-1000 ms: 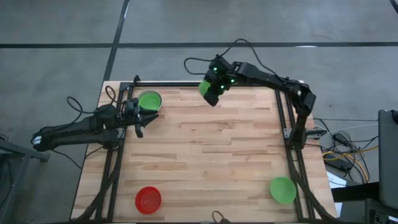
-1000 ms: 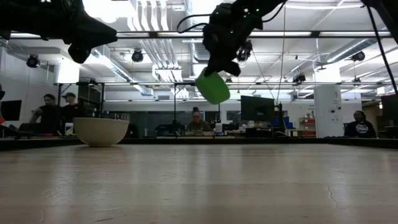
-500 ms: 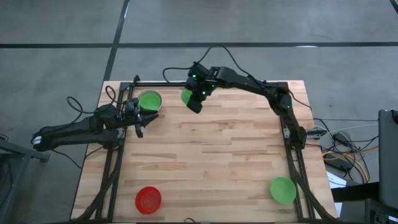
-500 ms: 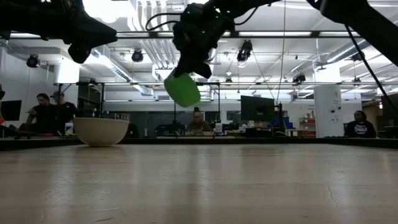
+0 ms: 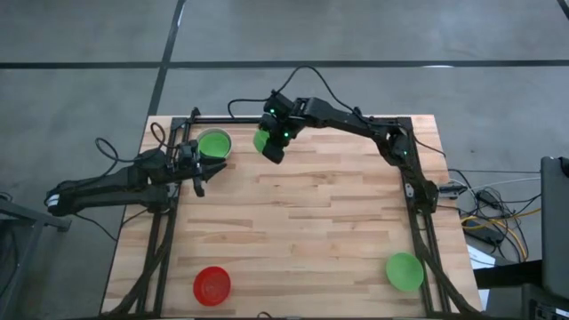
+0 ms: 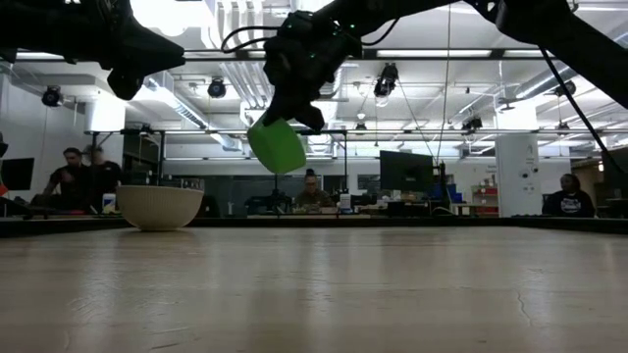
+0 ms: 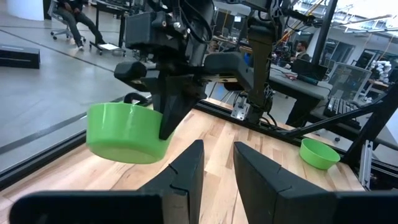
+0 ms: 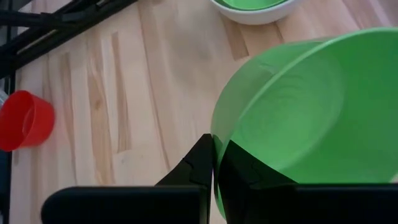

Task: Nest bowls inside each other
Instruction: Stack the top green bowl on the stacked green bowl

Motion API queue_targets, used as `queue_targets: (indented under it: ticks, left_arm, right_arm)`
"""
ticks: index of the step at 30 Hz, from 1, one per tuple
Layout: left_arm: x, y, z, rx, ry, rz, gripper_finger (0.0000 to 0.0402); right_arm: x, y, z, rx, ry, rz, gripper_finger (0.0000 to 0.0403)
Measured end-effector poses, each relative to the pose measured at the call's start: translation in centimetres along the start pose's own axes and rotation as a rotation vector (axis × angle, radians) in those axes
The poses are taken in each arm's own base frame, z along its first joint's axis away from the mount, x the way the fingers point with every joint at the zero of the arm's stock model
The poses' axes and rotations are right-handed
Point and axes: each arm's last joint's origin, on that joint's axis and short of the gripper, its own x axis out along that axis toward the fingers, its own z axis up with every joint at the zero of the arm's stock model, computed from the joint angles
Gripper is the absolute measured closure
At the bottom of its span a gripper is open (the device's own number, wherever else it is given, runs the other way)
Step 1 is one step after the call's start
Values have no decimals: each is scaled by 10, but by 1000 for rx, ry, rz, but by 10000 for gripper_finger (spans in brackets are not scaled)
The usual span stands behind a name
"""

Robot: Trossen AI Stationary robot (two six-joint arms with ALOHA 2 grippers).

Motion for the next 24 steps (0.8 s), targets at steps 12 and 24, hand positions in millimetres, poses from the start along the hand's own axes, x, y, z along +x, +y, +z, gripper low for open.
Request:
queue_targets:
  ticks: [12,24]
  left_arm:
    - [0,0,0,0,0,0,310]
    - [0,0,0,0,2,0,310]
  right_arm:
    - [23,3,-15,46,52,22,394]
    - [-16,26,-38,18,2,-77,394]
